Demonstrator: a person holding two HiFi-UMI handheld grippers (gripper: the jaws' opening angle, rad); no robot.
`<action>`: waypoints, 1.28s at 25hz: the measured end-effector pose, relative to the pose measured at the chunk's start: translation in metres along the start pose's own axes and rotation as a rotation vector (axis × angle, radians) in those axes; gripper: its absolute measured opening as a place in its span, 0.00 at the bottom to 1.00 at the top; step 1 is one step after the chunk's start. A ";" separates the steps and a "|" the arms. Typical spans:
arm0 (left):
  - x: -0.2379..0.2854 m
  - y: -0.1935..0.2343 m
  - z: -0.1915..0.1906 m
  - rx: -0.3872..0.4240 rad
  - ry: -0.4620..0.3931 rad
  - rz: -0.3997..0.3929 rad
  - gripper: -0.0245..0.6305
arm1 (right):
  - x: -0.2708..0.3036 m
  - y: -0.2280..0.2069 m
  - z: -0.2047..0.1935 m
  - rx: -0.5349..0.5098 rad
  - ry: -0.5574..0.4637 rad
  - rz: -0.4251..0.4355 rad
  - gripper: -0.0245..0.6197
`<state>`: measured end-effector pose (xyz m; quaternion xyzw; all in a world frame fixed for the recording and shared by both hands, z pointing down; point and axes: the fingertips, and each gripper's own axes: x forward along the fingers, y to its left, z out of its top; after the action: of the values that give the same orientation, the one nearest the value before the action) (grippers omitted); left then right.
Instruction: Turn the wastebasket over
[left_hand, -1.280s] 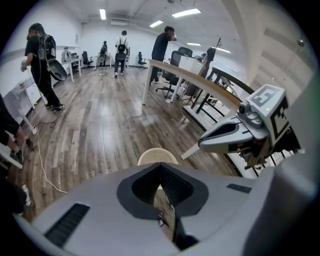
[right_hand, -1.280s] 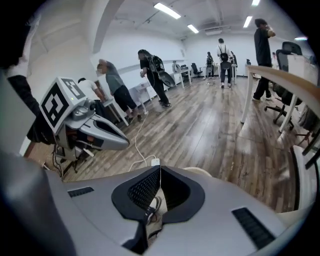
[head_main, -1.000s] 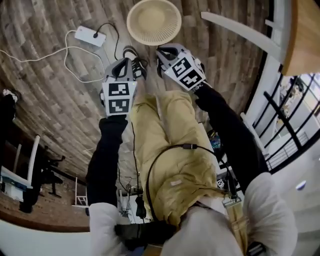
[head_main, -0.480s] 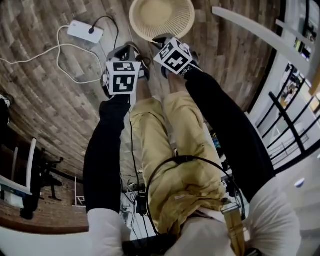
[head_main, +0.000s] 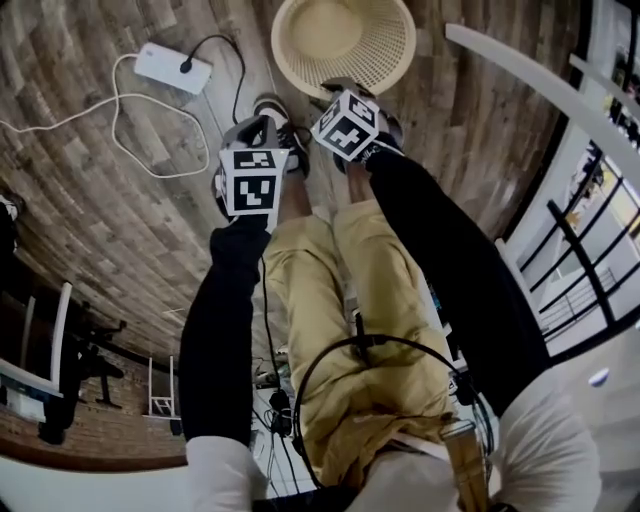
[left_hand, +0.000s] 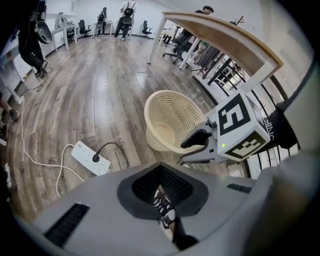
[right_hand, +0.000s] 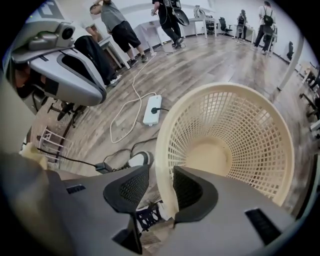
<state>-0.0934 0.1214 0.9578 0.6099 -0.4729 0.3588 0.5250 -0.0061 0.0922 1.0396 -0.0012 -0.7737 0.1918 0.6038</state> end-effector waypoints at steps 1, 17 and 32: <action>0.002 0.001 -0.001 -0.005 0.001 0.000 0.04 | 0.004 -0.001 -0.002 -0.005 0.012 0.001 0.29; -0.010 -0.003 0.050 -0.062 -0.052 0.009 0.04 | -0.078 -0.077 0.093 0.129 -0.344 0.076 0.15; 0.007 0.003 0.039 -0.054 0.002 0.000 0.04 | -0.048 -0.181 0.029 0.610 -0.278 -0.065 0.16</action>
<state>-0.0967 0.0820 0.9577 0.5951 -0.4821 0.3464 0.5418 0.0210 -0.0955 1.0431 0.2301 -0.7554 0.3935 0.4708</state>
